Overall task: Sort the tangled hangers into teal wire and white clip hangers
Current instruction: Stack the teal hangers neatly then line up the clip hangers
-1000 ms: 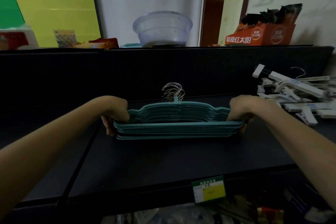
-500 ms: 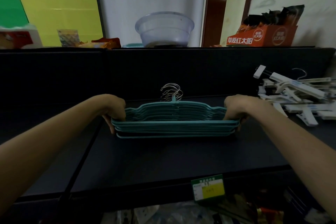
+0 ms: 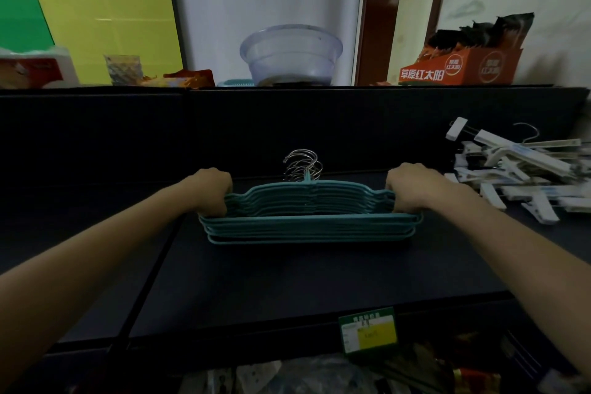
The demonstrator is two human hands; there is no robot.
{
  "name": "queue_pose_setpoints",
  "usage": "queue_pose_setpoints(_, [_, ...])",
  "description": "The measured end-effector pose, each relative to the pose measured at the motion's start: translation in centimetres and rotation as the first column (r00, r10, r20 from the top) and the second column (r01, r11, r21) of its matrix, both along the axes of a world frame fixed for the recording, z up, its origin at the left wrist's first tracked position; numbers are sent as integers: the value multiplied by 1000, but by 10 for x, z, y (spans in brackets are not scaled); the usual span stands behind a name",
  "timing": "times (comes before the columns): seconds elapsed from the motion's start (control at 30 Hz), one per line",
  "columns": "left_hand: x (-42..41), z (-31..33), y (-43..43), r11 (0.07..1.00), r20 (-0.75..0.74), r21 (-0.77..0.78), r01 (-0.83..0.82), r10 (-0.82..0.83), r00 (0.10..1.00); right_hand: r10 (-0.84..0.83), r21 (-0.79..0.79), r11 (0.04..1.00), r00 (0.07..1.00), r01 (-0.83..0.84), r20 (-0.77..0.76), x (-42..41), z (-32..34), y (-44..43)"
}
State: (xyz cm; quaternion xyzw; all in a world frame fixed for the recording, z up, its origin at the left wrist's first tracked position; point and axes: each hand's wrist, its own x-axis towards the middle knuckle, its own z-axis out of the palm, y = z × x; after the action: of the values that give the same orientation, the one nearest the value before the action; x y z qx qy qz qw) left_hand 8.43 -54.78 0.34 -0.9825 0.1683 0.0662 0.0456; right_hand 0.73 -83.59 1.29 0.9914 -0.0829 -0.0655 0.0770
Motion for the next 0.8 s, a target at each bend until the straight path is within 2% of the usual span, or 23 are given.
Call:
queue_pose_setpoints(0.1, [-2,2,-3,998,15,54,33,-33,999,33,-38,999,999,-34,-28,2,0,-1])
queue_pose_setpoints(0.2, [-3,3,-5,995,17,91,38,-40,999,56,2,998,996,-56,-73,3,2,-1])
queue_pose_setpoints(0.3, [-2,1,-8,995,18,30,91,-92,996,90,106,991,991,-79,-103,2,4,-1])
queue_pose_setpoints(0.43, [0,-2,-8,986,49,16,168,-168,985,143,105,985,988,-136,-64,3,2,-3])
queue_pose_setpoints(0.6, [3,-2,-9,976,40,53,212,-214,976,171,98,982,976,-159,-135,8,5,-4])
queue_pose_setpoints(0.73, [7,7,1,976,-101,-32,214,-217,971,177,226,965,964,-130,-200,6,17,-12])
queue_pose_setpoints(0.8, [8,14,10,969,-190,-110,221,-239,952,211,262,952,960,-159,-184,4,23,-17])
